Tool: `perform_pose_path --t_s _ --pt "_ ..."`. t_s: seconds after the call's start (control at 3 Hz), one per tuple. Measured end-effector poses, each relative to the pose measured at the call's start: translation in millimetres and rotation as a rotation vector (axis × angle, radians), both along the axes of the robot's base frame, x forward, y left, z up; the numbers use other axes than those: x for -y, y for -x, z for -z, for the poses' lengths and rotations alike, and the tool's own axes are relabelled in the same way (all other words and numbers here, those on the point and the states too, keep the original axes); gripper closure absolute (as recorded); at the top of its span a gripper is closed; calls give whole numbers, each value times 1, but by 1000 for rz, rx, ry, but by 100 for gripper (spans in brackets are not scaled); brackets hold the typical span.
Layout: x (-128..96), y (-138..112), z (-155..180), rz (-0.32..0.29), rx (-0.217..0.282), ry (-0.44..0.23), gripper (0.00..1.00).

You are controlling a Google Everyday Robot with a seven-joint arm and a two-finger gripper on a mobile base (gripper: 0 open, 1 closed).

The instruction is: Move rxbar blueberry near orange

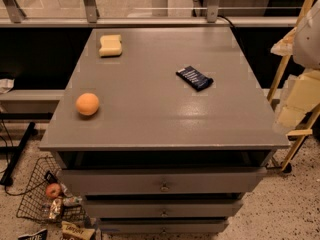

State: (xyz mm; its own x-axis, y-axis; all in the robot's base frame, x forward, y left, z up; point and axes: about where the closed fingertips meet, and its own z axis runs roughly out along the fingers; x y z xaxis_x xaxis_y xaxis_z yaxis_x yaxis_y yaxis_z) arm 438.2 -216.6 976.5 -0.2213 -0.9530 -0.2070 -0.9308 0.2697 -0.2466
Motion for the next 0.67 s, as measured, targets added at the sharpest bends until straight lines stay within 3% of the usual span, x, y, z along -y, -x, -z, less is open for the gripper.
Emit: perform_pose_path --t_s 0.33,0.67 --pt "0 0 0 0 0 0 0" --pt "0 -6 4 40 27 -35 0"
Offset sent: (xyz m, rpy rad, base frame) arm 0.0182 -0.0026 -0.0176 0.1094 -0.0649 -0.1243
